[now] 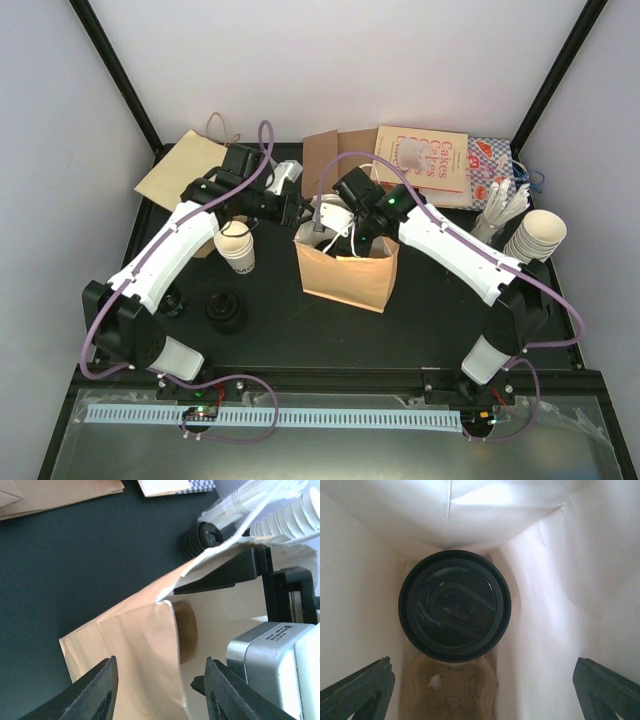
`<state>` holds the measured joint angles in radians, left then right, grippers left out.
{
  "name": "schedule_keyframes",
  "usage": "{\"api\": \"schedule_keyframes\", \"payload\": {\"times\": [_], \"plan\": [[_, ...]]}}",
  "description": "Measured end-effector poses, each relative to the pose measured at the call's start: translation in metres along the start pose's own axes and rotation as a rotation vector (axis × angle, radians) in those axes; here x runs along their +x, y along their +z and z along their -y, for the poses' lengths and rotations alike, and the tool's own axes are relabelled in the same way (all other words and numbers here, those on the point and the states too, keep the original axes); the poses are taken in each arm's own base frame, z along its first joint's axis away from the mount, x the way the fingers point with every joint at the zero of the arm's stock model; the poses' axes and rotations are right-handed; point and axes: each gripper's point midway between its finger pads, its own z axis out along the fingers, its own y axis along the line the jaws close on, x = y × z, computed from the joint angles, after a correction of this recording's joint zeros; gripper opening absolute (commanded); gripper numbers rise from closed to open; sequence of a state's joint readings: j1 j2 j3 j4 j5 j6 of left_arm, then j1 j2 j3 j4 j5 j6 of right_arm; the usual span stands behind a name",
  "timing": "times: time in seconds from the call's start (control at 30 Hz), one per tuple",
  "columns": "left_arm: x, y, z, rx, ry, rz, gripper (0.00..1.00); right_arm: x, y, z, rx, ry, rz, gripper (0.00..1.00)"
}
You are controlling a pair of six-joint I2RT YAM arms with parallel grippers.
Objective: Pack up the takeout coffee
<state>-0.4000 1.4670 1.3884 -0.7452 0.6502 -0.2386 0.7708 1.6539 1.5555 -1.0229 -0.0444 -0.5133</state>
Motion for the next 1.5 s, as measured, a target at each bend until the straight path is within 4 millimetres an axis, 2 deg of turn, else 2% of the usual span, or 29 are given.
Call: {"api": "schedule_keyframes", "payload": {"times": [0.17, 0.4, 0.77, 0.97, 1.1, 1.2, 1.3, 1.4, 1.5], "plan": [[0.008, 0.004, -0.001, -0.090, 0.018, -0.040, 0.27, -0.004, -0.004, 0.003, 0.018, 0.024, 0.020, 1.00], [0.009, 0.000, -0.007, -0.222, 0.045, -0.051, 0.03, -0.015, -0.027, 0.021, 0.123, 0.093, 0.089, 1.00], [0.006, -0.003, -0.016, -0.351, 0.061, -0.063, 0.02, -0.041, -0.088, 0.040, 0.249, 0.209, 0.295, 1.00], [0.004, -0.007, -0.022, -0.394, 0.060, -0.061, 0.02, -0.045, -0.114, 0.054, 0.336, 0.284, 0.369, 1.00], [0.001, -0.011, -0.026, -0.429, 0.061, -0.059, 0.02, -0.044, -0.143, 0.071, 0.448, 0.377, 0.435, 1.00], [-0.005, -0.012, -0.030, -0.458, 0.062, -0.051, 0.02, -0.036, -0.176, 0.083, 0.545, 0.481, 0.501, 1.00], [-0.013, -0.013, -0.033, -0.479, 0.059, -0.043, 0.02, -0.018, -0.203, 0.089, 0.627, 0.590, 0.546, 1.00], [-0.022, -0.013, -0.041, -0.504, 0.052, -0.032, 0.02, 0.004, -0.214, 0.088, 0.679, 0.680, 0.554, 1.00], [-0.034, -0.016, -0.053, -0.537, 0.036, -0.016, 0.02, 0.032, -0.209, 0.080, 0.700, 0.761, 0.532, 1.00]]}}
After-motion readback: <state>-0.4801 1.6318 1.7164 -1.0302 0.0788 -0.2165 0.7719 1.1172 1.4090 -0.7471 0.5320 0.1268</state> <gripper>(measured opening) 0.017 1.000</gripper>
